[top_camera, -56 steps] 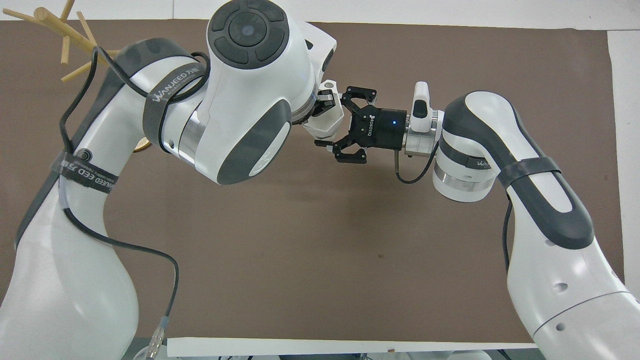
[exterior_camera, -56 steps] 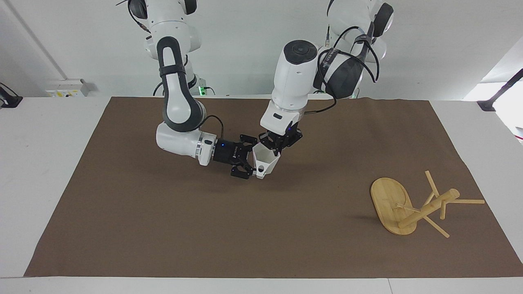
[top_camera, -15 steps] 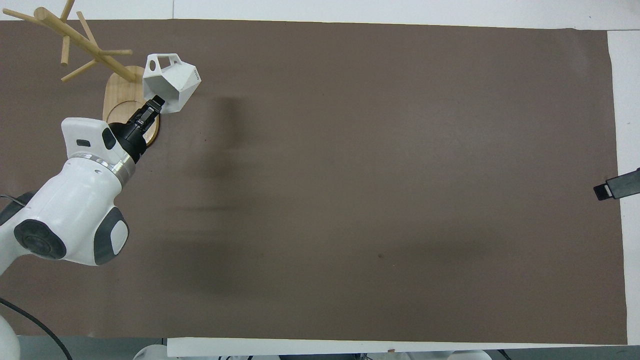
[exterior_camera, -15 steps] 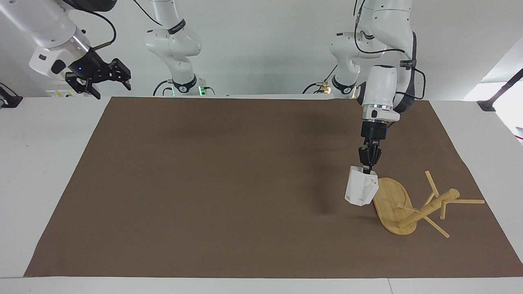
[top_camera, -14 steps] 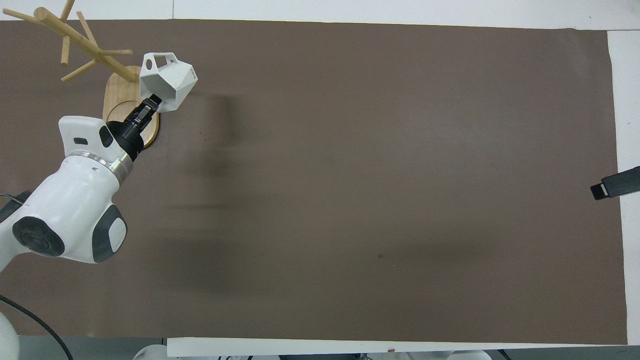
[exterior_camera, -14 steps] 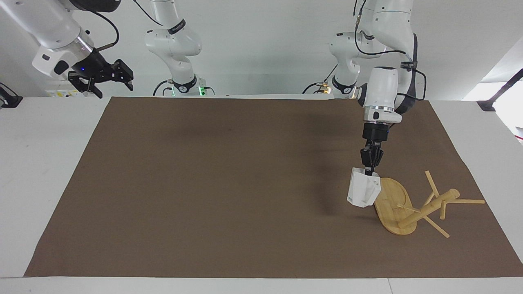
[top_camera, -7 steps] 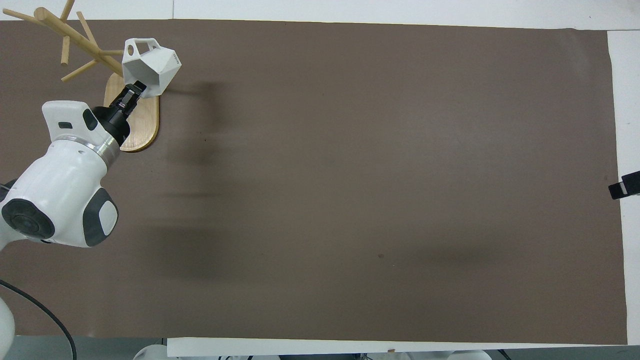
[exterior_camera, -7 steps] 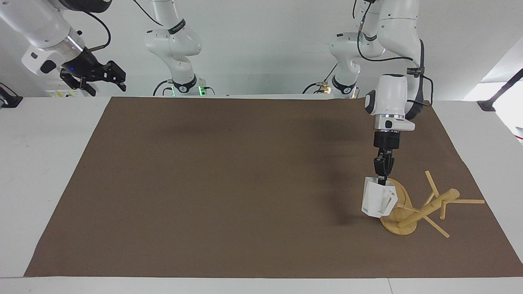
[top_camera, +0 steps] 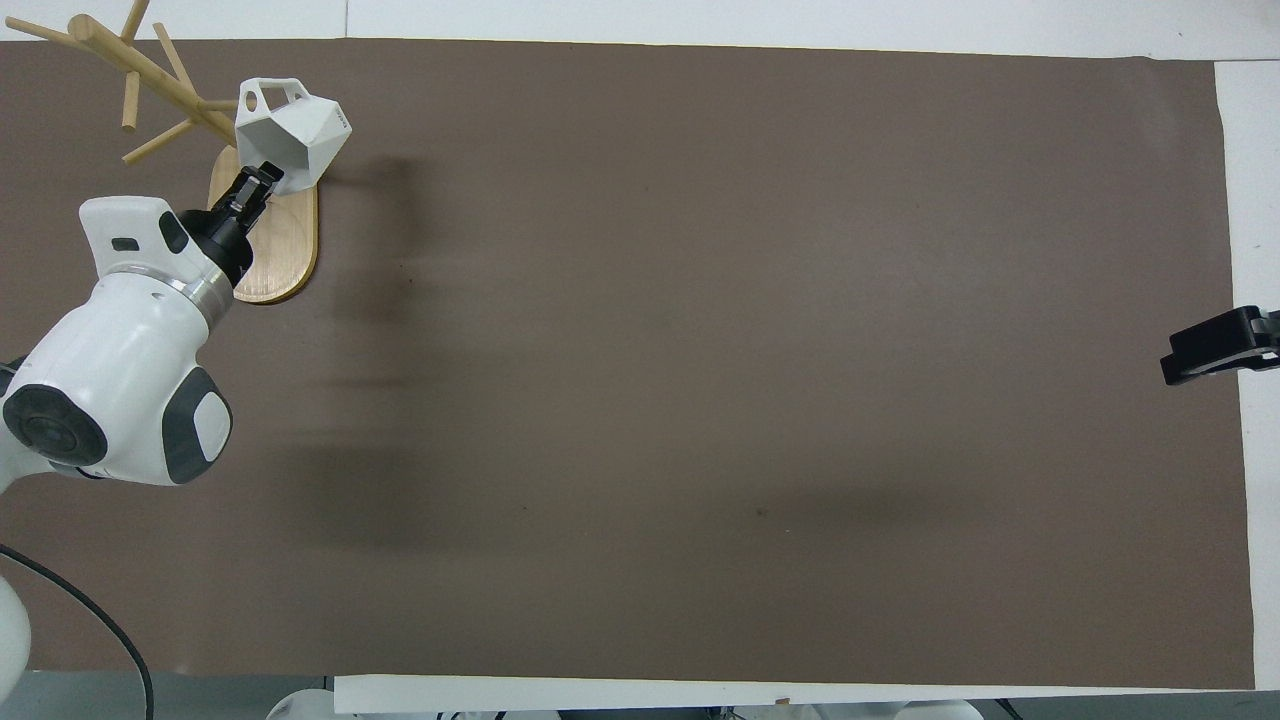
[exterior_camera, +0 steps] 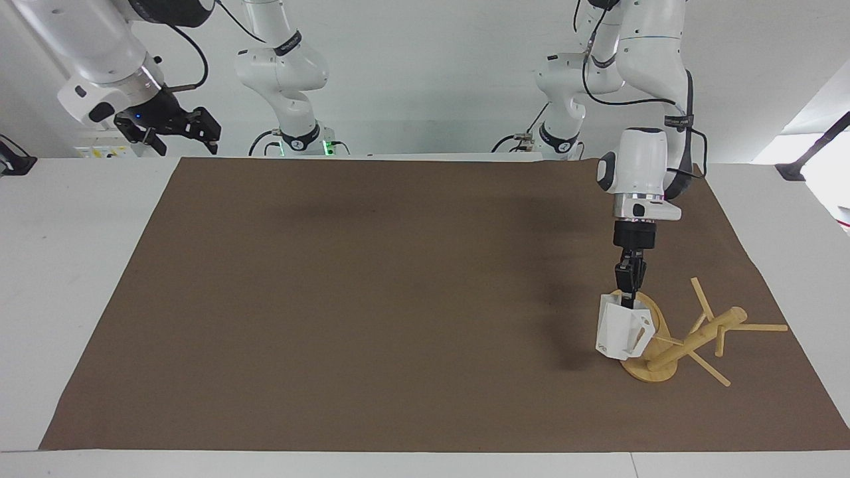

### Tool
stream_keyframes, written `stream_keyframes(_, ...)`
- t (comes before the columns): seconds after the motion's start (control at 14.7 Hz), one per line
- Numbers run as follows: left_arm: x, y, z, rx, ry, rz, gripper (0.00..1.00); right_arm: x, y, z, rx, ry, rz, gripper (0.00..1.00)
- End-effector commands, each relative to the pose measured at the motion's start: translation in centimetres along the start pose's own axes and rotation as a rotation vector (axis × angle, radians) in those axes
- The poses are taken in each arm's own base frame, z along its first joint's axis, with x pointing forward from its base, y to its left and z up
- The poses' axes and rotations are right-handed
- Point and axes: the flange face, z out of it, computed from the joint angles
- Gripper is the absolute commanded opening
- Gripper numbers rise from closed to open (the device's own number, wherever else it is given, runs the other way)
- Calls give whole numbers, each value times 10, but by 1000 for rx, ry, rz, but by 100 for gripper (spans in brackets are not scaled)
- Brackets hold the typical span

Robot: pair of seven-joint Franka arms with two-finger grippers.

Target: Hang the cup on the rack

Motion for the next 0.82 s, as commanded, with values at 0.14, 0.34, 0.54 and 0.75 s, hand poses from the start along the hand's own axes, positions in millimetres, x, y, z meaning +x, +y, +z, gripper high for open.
stream_keyframes(0.14,15,-7,2,7,19,-39,0,13,-5,2,-23,-4,-5,100)
stream_keyframes(0.34,21,-17,4,44,13,-66,0,7,3,-1,-18,4,8,100)
stream_keyframes(0.54,31,-28,4,65,24,-92,0,6,6,-2,-5,8,7,100)
stream_keyframes(0.75,39,-21,8,112,1,-107,38,7,2,-2,-7,6,0,100)
